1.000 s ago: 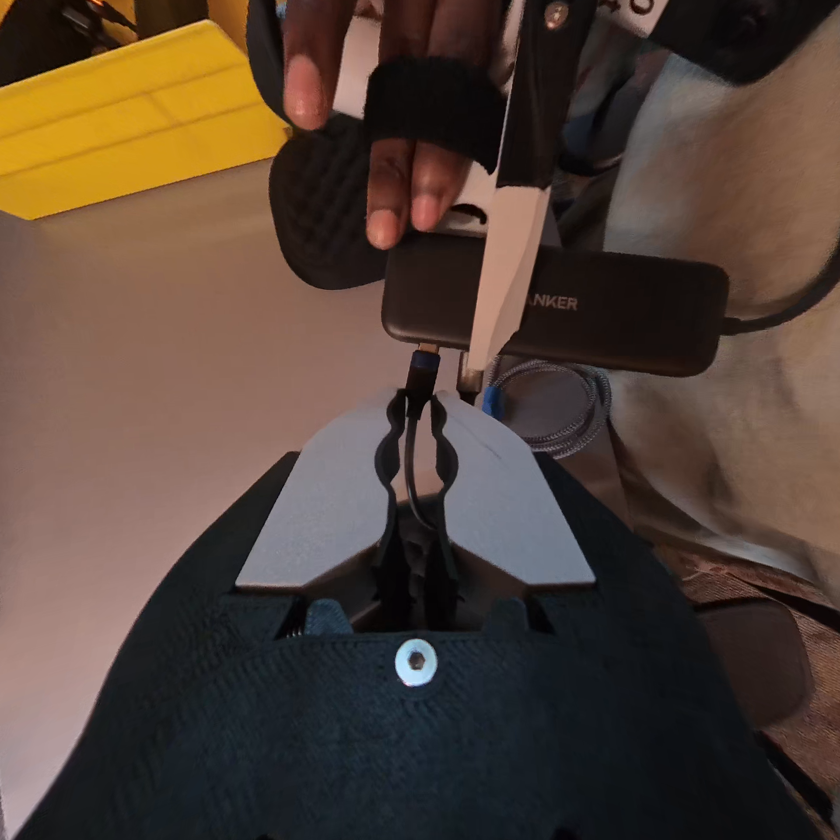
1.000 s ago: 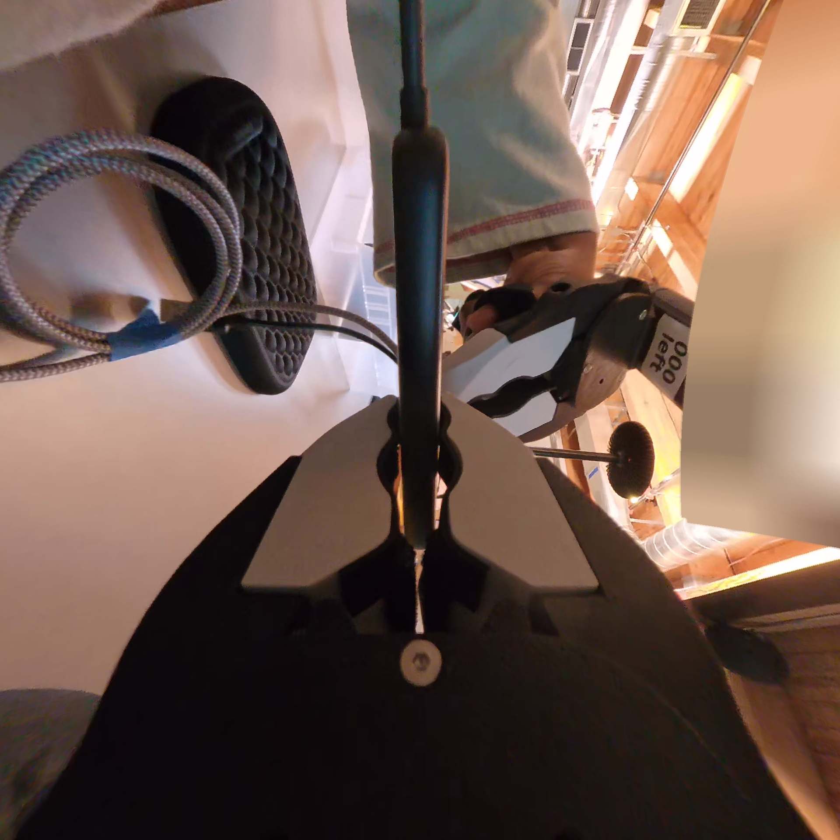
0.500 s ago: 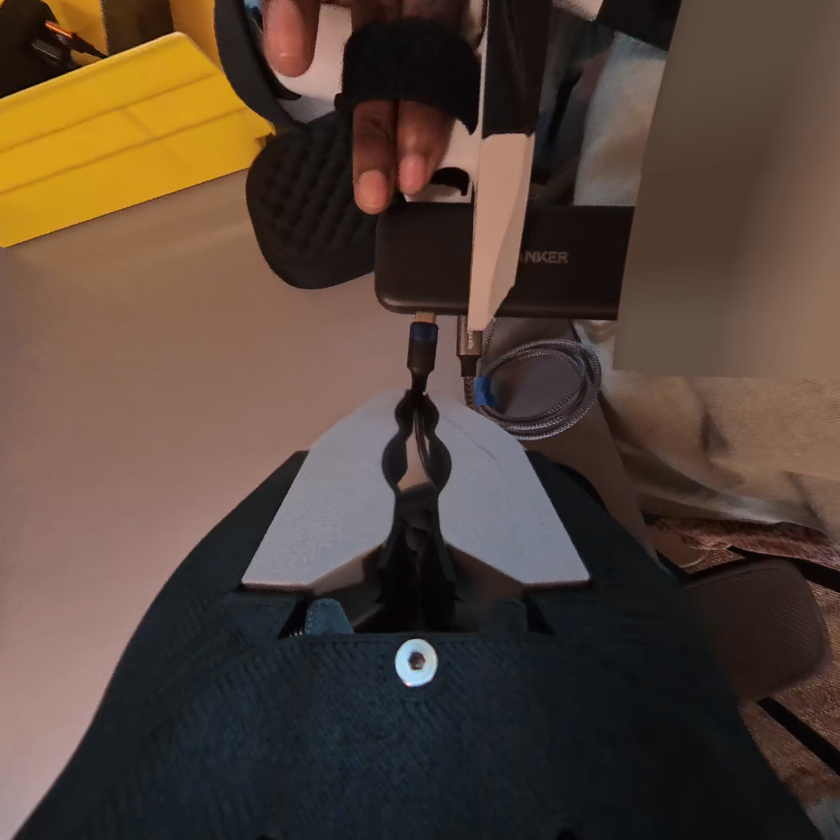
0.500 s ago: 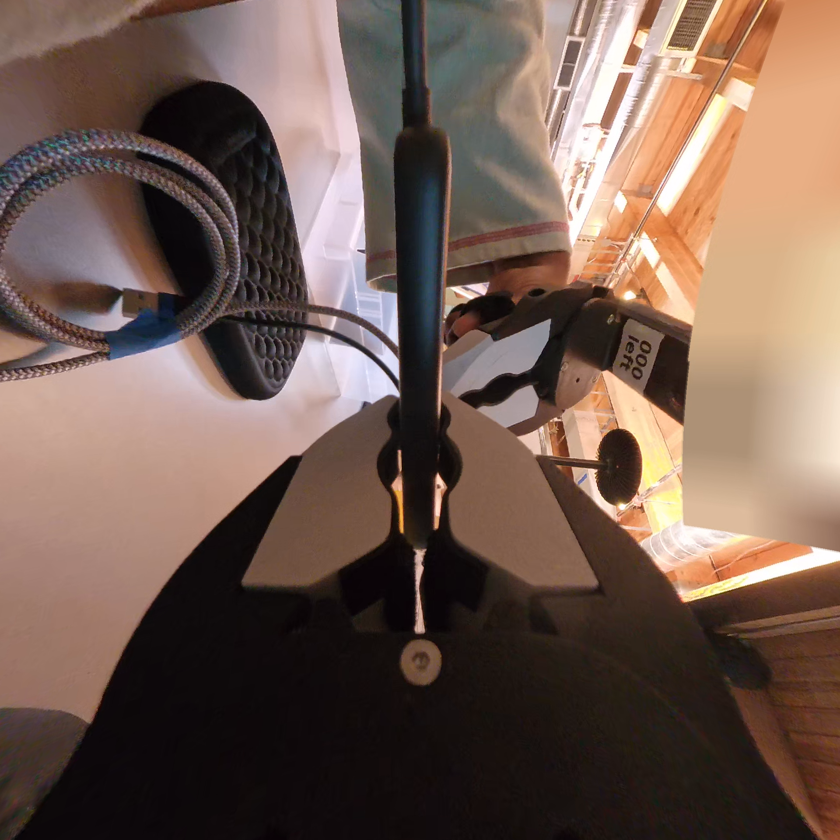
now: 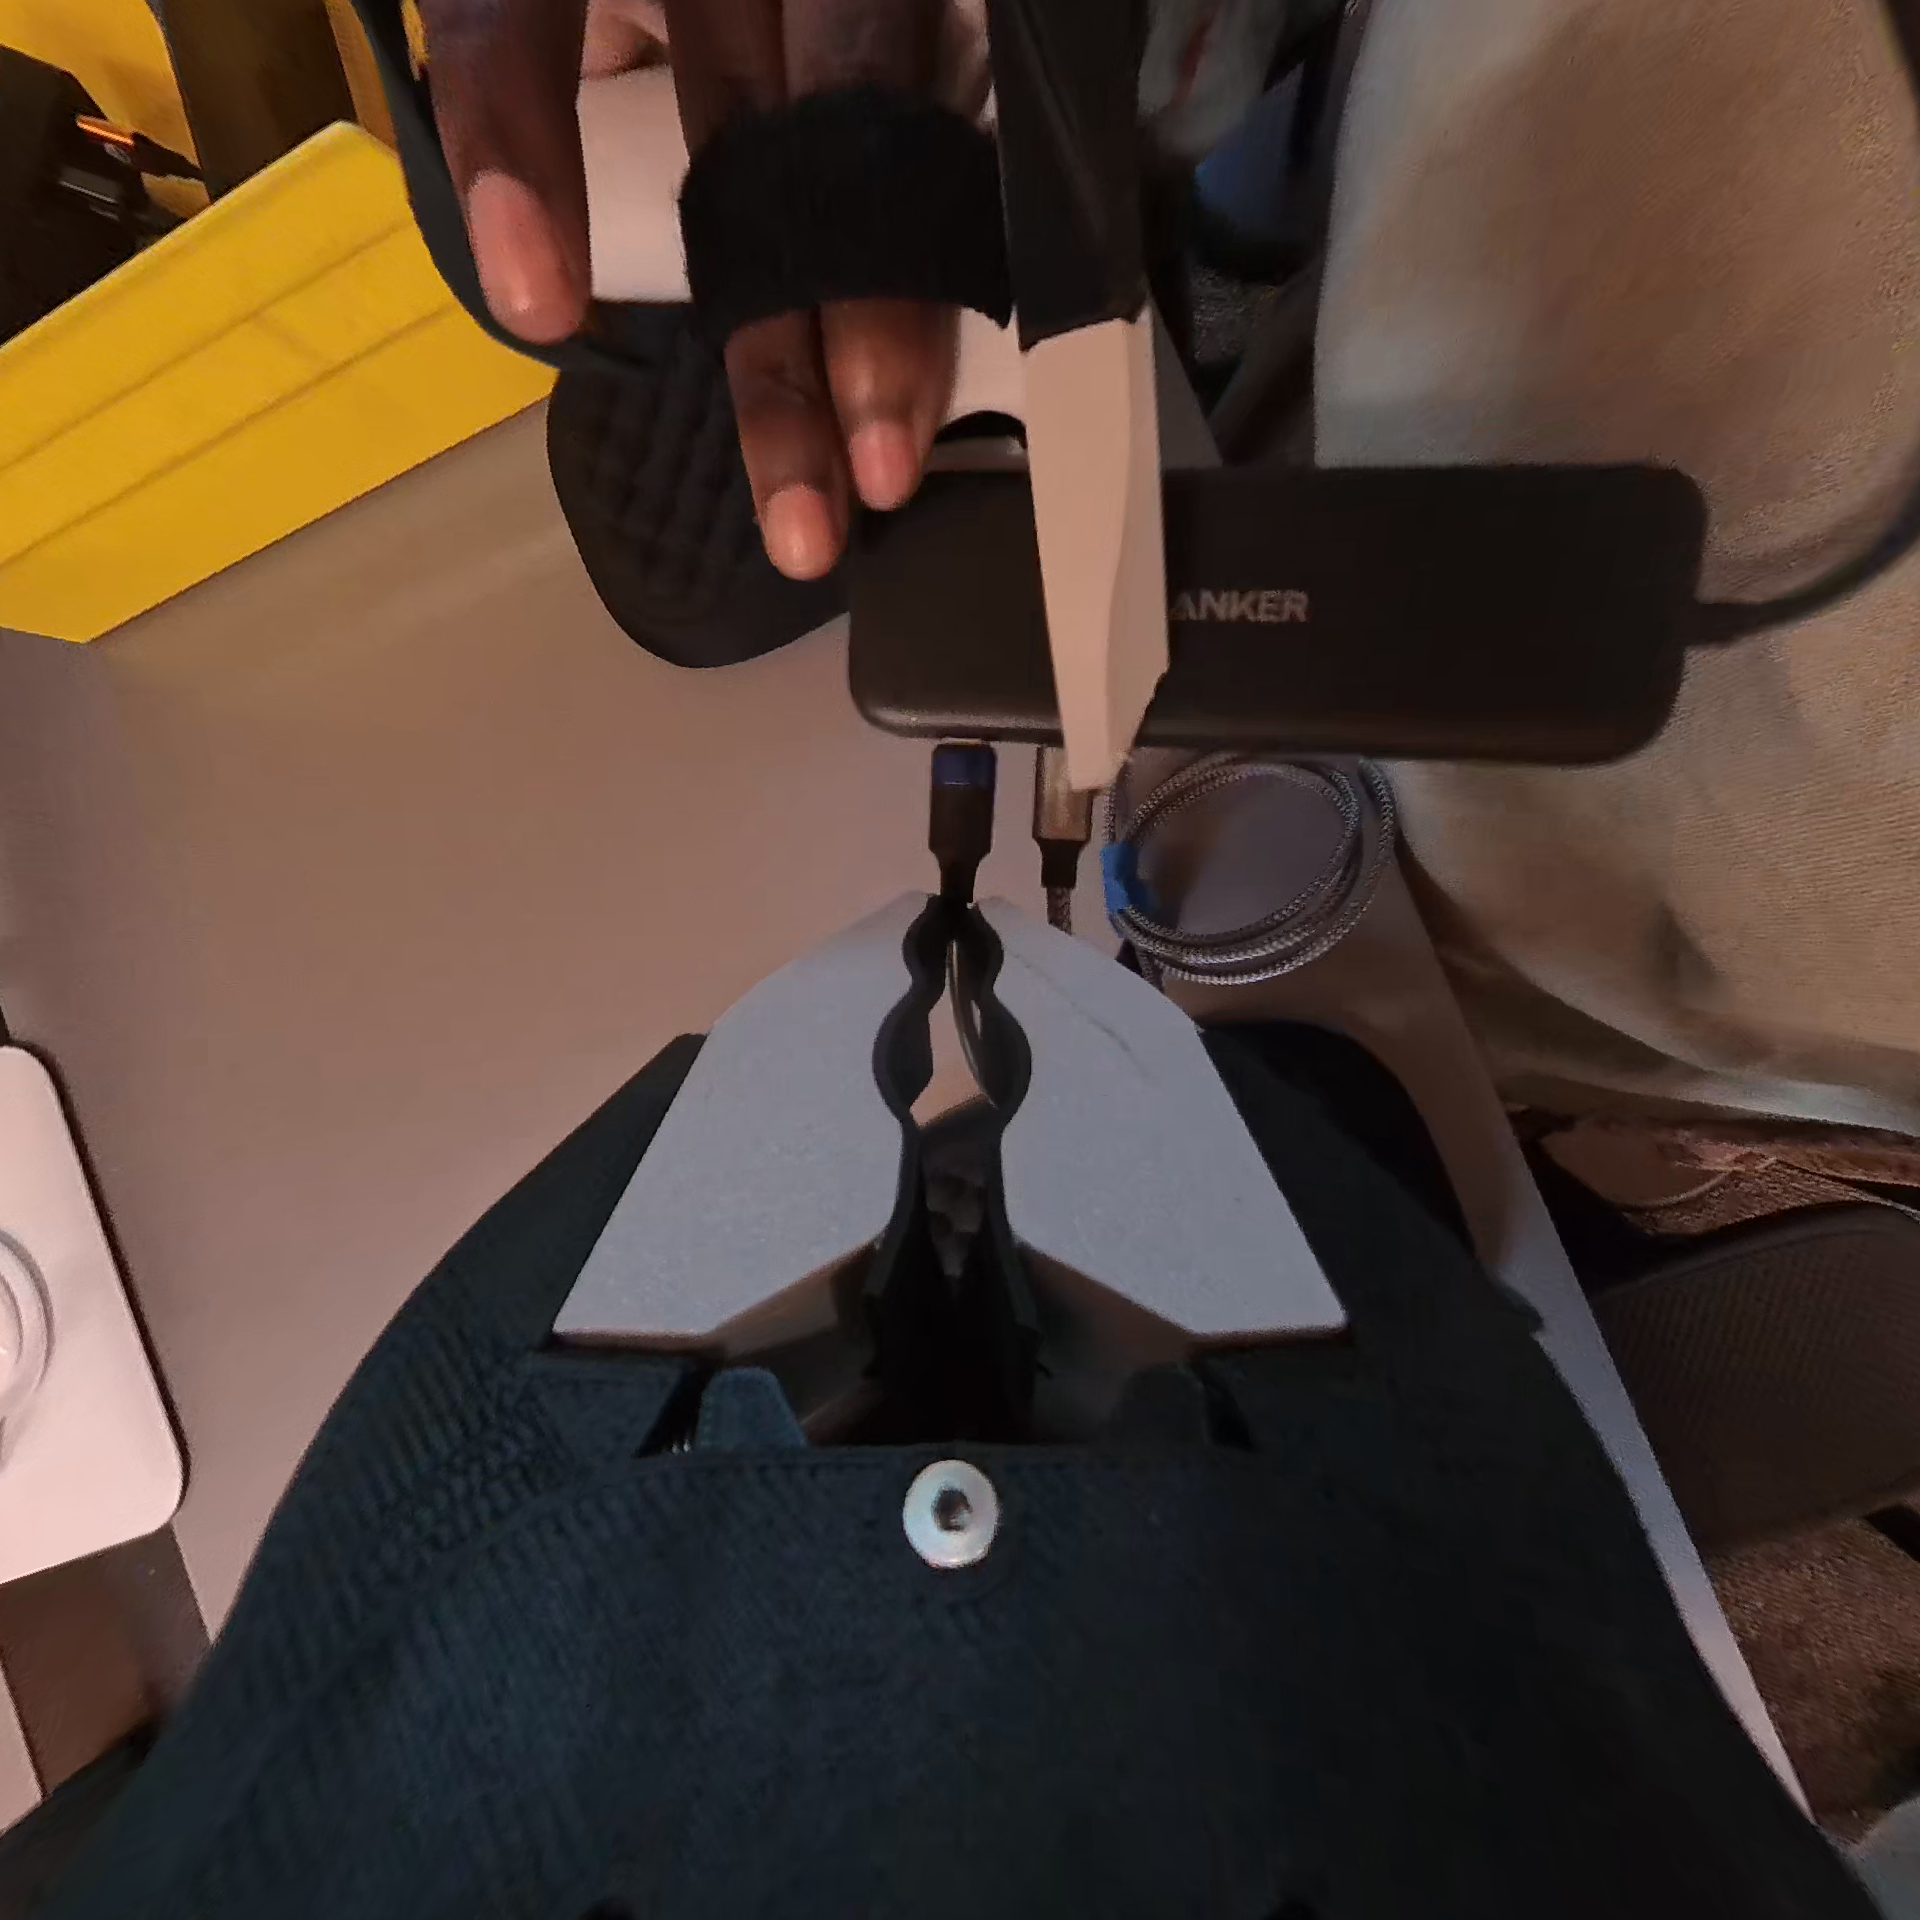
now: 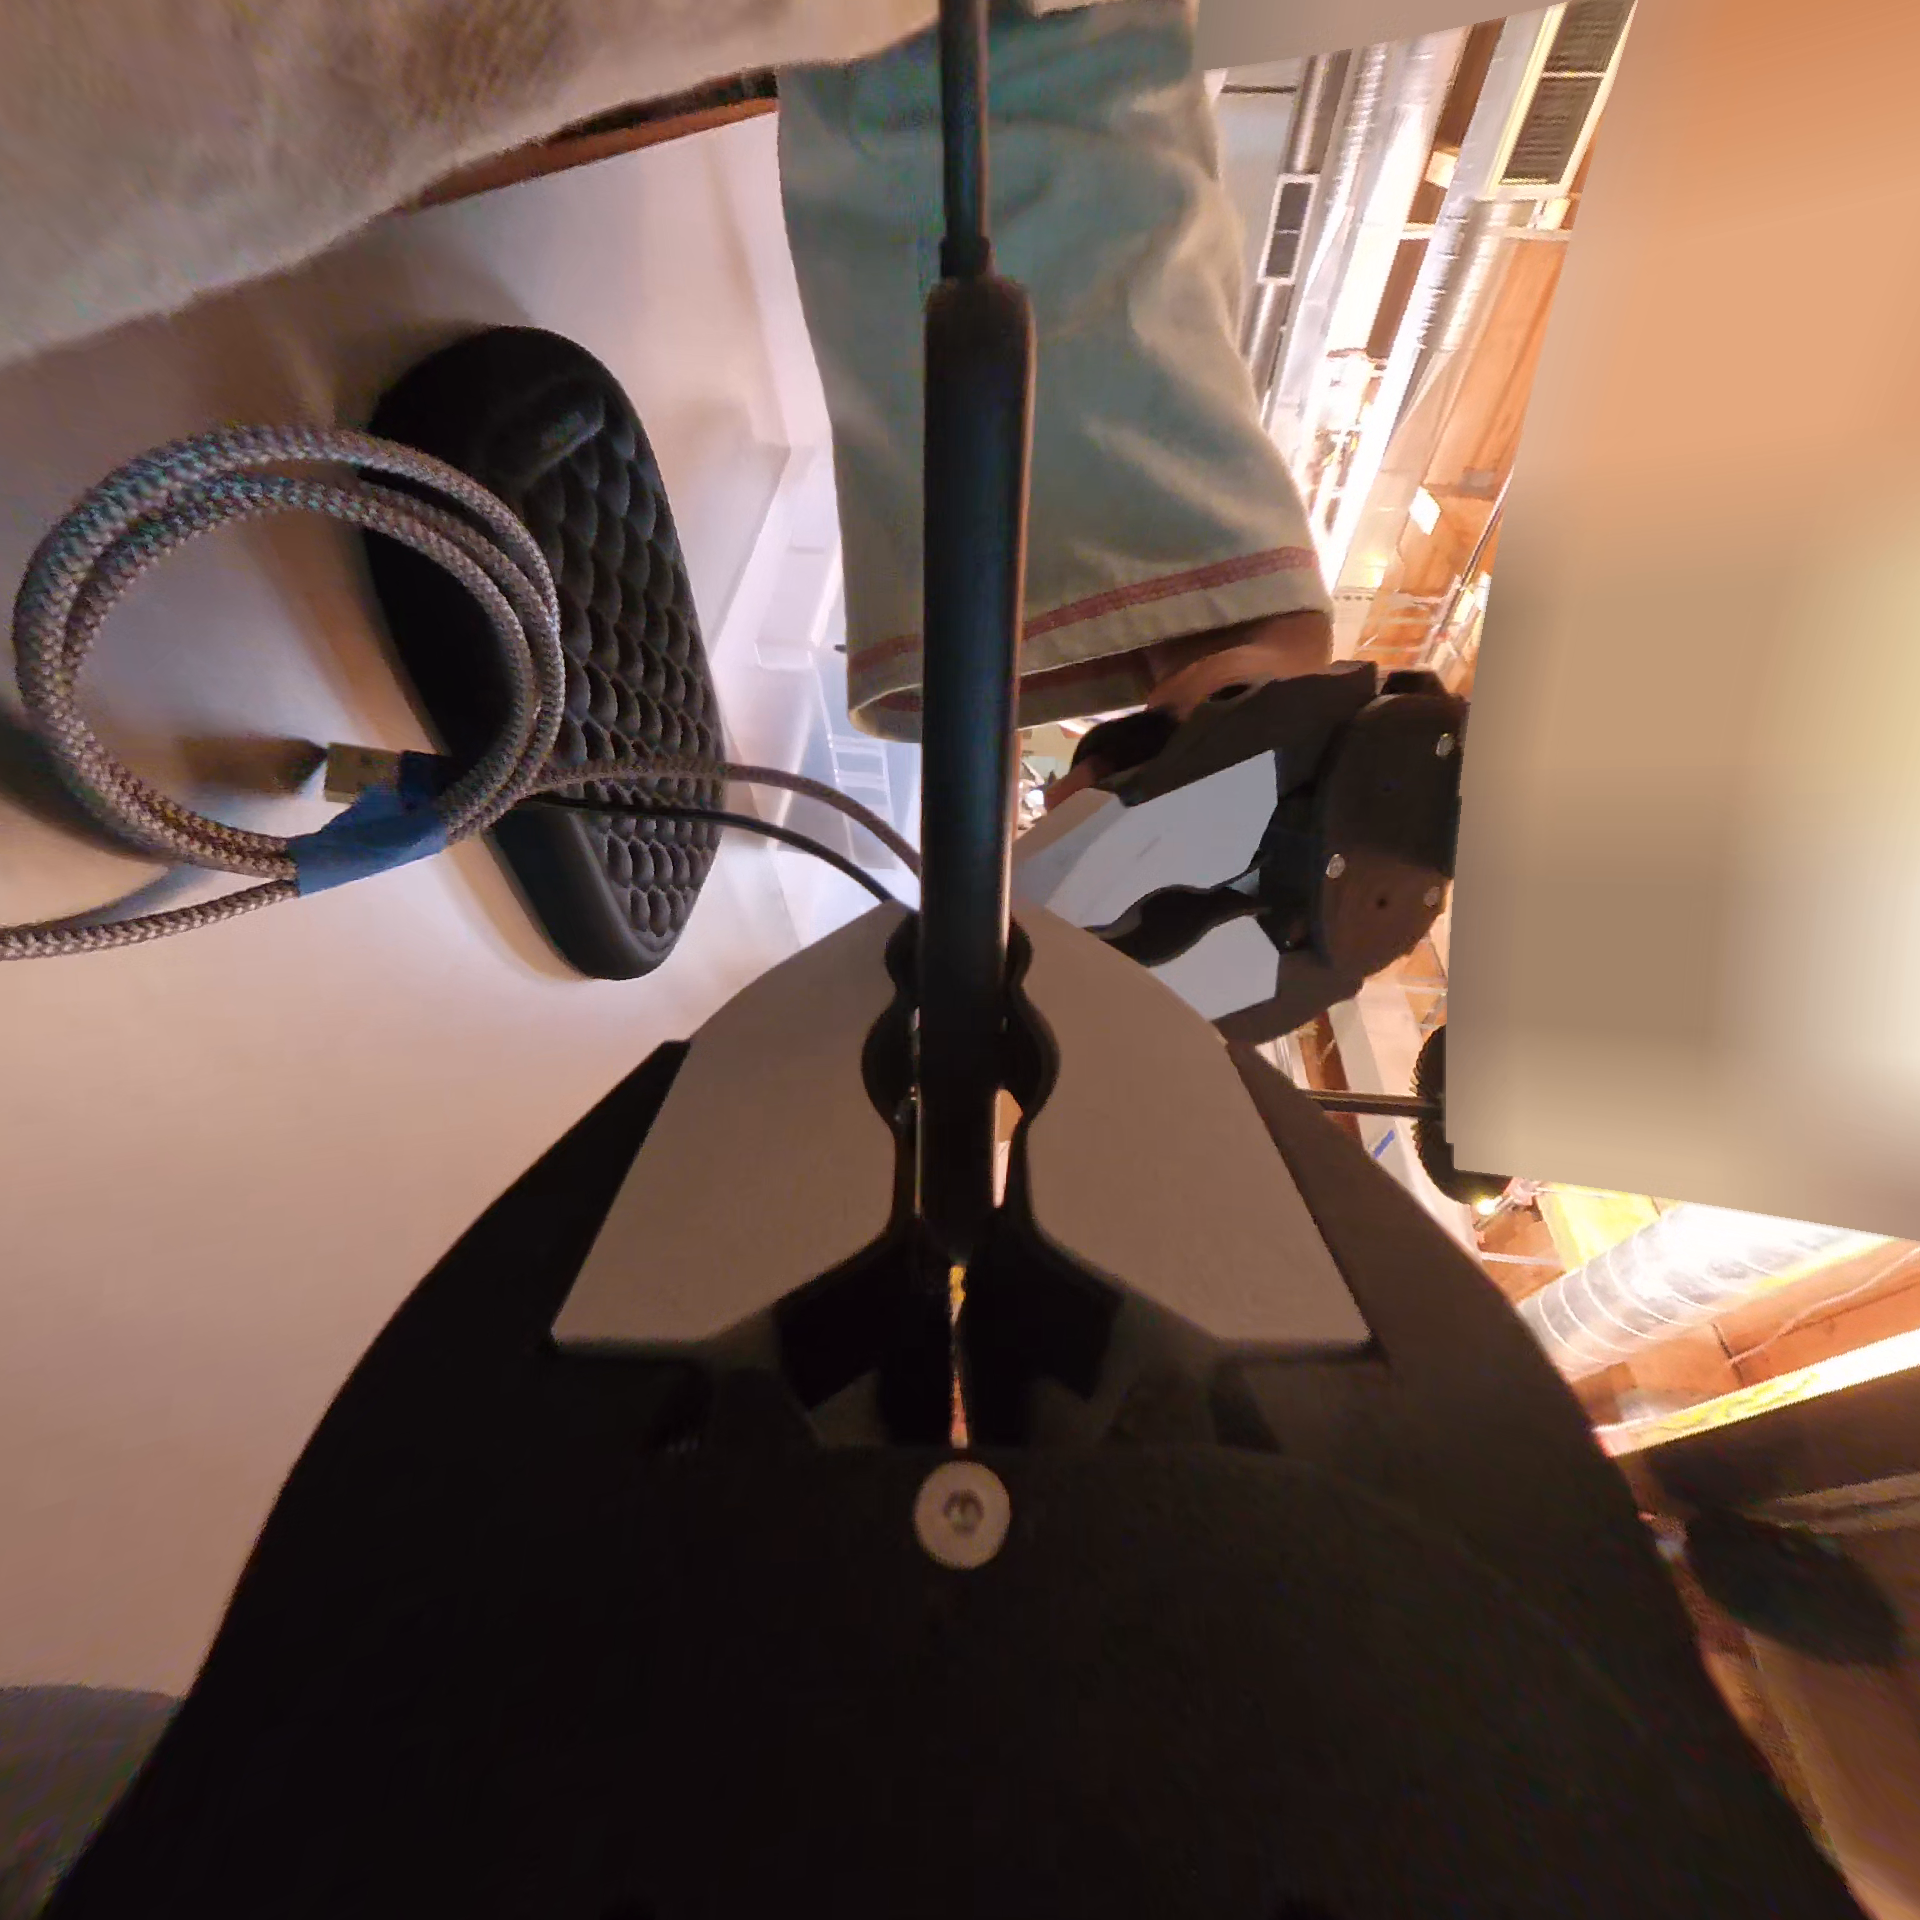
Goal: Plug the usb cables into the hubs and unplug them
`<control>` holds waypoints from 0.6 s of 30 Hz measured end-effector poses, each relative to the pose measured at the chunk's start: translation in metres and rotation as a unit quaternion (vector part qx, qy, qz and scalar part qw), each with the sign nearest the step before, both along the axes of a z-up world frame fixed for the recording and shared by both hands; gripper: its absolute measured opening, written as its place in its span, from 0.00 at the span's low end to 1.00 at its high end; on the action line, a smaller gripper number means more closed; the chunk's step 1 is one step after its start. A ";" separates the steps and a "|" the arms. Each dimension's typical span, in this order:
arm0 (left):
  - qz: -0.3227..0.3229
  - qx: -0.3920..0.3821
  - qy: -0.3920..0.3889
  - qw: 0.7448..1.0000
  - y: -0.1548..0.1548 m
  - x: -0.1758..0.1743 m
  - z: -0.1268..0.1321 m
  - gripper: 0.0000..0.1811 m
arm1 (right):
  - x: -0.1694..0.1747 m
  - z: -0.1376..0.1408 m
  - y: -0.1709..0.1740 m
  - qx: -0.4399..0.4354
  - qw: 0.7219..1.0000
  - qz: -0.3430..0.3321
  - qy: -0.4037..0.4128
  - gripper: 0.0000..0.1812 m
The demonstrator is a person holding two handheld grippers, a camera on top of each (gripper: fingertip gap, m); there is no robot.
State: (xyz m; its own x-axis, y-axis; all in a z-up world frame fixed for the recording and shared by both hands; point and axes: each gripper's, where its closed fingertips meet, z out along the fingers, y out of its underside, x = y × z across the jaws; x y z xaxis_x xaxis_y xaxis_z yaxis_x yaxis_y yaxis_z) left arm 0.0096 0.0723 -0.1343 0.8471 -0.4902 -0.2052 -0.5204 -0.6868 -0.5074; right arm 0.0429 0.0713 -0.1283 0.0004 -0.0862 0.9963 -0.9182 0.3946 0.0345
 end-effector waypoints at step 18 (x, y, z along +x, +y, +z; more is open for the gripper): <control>0.157 0.454 0.126 0.868 0.011 0.007 0.070 0.26 | -0.047 0.039 0.053 -0.284 0.903 0.045 -0.319 0.07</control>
State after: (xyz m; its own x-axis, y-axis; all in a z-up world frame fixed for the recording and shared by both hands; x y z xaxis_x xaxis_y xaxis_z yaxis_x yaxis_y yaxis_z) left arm 0.0169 0.0833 -0.0641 0.7816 0.2174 -0.5847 -0.5531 -0.1919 -0.8107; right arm -0.0045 0.1241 -0.0892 -0.6086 0.4102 0.6793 -0.7085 0.1047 -0.6979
